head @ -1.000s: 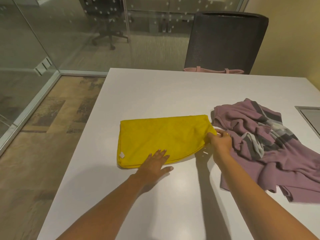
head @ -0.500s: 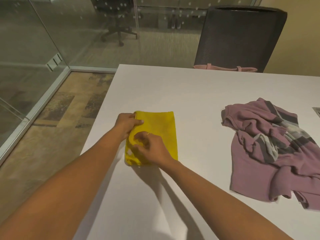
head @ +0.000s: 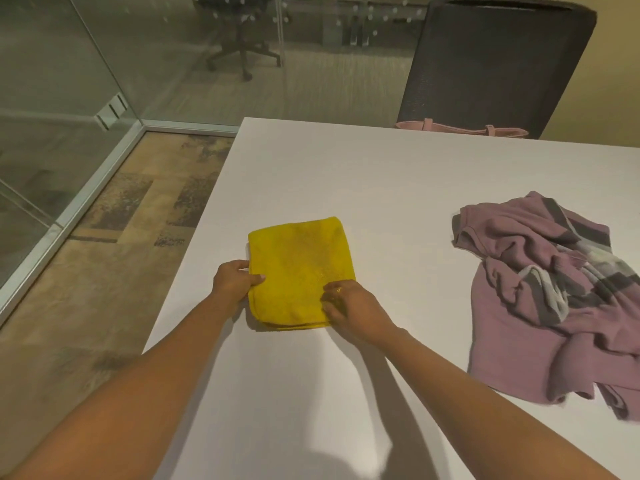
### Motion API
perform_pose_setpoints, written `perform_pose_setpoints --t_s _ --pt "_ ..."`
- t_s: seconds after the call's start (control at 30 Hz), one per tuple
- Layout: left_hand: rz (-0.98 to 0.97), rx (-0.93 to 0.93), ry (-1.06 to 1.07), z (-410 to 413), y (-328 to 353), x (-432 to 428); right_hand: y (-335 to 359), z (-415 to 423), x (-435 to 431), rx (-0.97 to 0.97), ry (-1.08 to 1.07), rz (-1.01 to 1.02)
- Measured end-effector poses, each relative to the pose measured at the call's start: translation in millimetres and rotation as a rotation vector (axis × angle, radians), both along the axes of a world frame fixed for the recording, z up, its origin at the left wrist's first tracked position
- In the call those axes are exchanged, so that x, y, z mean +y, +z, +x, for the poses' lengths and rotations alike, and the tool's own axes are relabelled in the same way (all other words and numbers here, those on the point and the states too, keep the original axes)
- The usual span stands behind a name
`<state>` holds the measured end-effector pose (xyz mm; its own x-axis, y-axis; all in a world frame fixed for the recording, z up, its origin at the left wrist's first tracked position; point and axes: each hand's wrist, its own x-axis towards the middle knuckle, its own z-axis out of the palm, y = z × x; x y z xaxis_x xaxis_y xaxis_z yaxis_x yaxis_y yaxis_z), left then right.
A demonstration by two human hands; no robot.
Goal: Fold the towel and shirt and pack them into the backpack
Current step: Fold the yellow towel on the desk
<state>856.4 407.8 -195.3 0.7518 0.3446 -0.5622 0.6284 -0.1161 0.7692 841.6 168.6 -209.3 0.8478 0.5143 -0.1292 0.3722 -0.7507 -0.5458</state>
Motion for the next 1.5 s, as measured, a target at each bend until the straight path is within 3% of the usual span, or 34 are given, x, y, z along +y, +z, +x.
perform_pose_setpoints --t_s 0.27,0.43,0.53,0.6,0.63,0.73,0.8,0.93,1.07,1.27,1.4,1.5 --pt "0.474 -0.319 -0.239 -14 5 -16 7 4 -5 -0.114 0.068 -0.102" --pt "0.91 -0.169 -0.719 -23 -14 -28 2 7 -12 -0.132 0.174 -0.232" --pt "1.003 -0.074 -0.809 -26 -20 -30 2 6 -20 -0.157 0.174 -0.246" --pt "1.076 -0.15 -0.795 -30 -23 -28 7 8 -27 -0.154 0.188 -0.238" --pt "1.114 -0.282 -0.775 -31 -25 -26 8 9 -32 -0.146 0.207 -0.241" --pt "0.998 -0.696 -0.859 -32 -39 -12 12 14 -49 -0.133 0.279 -0.258" --pt "0.834 -0.764 -1.019 -36 -48 -2 13 15 -62 -0.195 0.35 -0.306" --pt "0.623 -0.688 -1.076 -39 -50 6 8 12 -82 -0.255 0.41 -0.403" --pt "0.589 -0.656 -1.171 -31 -49 17 1 3 -84 -0.337 0.371 -0.363" --pt "0.596 -0.348 -1.3 -29 -35 13 14 4 -68 0.088 -0.035 0.038" --pt "0.562 -0.296 -1.161 -26 -27 0 15 10 -64 0.177 -0.271 0.204" --pt "0.362 -0.341 -0.846 -24 -7 -15 18 11 -60 0.185 -0.403 0.292"
